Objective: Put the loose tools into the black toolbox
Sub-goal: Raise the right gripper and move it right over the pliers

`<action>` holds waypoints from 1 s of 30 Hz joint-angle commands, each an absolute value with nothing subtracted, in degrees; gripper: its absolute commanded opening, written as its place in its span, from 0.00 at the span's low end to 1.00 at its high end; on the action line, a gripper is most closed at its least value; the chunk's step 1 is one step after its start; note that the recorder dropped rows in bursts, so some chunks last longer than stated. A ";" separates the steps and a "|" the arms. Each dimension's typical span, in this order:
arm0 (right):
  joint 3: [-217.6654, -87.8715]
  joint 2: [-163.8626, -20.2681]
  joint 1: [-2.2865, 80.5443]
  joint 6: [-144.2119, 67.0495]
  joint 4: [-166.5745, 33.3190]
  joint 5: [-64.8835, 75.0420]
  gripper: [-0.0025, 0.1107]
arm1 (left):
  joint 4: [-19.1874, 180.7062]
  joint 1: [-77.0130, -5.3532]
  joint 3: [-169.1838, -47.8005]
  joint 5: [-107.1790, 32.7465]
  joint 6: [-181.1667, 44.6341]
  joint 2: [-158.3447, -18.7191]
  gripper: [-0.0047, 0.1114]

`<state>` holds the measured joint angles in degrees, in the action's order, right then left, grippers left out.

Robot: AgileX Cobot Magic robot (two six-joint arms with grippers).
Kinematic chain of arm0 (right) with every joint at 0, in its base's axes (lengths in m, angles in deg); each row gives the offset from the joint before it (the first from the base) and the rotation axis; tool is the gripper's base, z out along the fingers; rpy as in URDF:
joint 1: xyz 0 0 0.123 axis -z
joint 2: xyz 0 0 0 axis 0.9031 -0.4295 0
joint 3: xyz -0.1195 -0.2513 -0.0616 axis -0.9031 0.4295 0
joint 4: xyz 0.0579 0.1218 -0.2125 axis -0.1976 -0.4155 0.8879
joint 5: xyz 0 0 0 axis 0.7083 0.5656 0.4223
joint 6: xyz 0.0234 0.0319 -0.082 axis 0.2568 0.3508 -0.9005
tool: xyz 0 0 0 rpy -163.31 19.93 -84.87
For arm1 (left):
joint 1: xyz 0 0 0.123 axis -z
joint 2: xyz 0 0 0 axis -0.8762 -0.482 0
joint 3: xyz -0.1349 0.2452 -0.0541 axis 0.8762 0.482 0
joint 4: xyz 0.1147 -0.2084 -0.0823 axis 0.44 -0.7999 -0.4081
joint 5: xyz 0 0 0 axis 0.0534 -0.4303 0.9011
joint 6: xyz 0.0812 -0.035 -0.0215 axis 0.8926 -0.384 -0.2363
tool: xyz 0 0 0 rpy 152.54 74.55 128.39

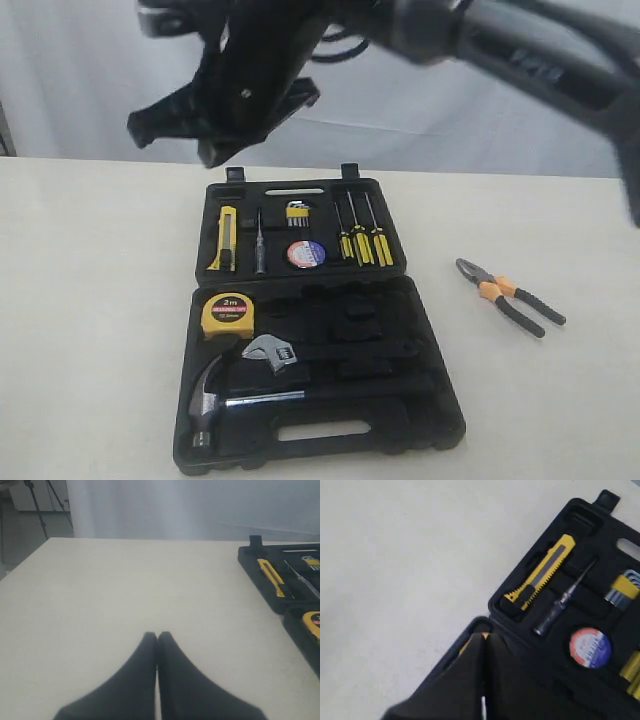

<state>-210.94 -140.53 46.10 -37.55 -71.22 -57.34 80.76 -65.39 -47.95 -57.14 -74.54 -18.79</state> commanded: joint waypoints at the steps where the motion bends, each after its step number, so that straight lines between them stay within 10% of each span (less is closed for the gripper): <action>1: -207.91 -129.98 51.35 -41.74 -74.56 -64.88 0.02 | 80.76 -65.12 -47.80 -56.83 -74.88 -18.72 0.04; 11: -185.25 -109.64 69.47 -39.72 -73.92 -64.88 0.02 | 80.76 -65.12 -47.80 -56.83 -74.88 -18.72 0.04; 30: -175.74 -126.86 76.46 -41.81 -74.04 -59.78 0.02 | 80.76 -65.12 -47.80 -56.83 -74.88 -18.72 0.04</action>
<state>-175.97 -124.34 76.10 -40.85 -74.17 -59.40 80.76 -65.39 -47.95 -57.14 -74.54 -18.79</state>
